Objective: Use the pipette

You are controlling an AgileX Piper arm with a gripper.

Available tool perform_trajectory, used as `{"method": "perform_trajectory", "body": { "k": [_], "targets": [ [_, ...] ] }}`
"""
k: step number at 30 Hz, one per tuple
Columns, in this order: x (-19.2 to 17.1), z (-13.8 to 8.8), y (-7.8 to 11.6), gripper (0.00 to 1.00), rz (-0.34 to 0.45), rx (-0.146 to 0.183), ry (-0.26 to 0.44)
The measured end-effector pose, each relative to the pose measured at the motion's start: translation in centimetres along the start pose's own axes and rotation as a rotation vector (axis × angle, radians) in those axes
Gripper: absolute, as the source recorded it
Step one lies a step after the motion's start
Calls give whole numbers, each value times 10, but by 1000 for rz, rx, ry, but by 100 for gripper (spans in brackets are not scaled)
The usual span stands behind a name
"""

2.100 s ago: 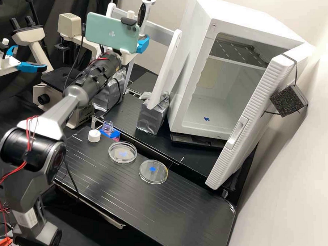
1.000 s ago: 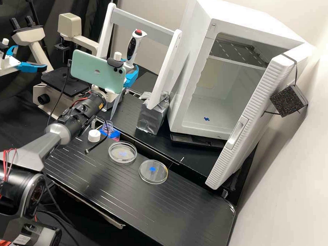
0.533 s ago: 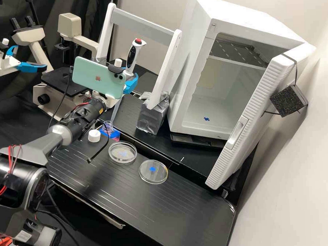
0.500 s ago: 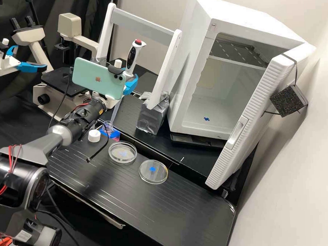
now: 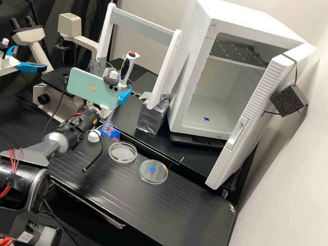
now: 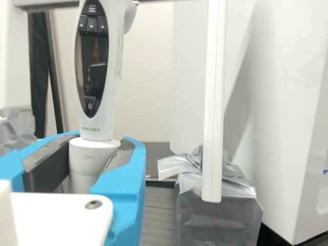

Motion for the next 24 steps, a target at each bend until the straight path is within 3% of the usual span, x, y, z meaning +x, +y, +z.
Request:
{"method": "perform_trajectory", "body": {
  "k": [7,14,17,24],
  "targets": [
    [-8,-7,-5,0,77,-36,58],
    [-8,7,-20,0,84,-74,11],
    [-8,11,-25,0,81,-72,-11],
    [-10,15,-43,0,115,-98,9]
  ]
}}
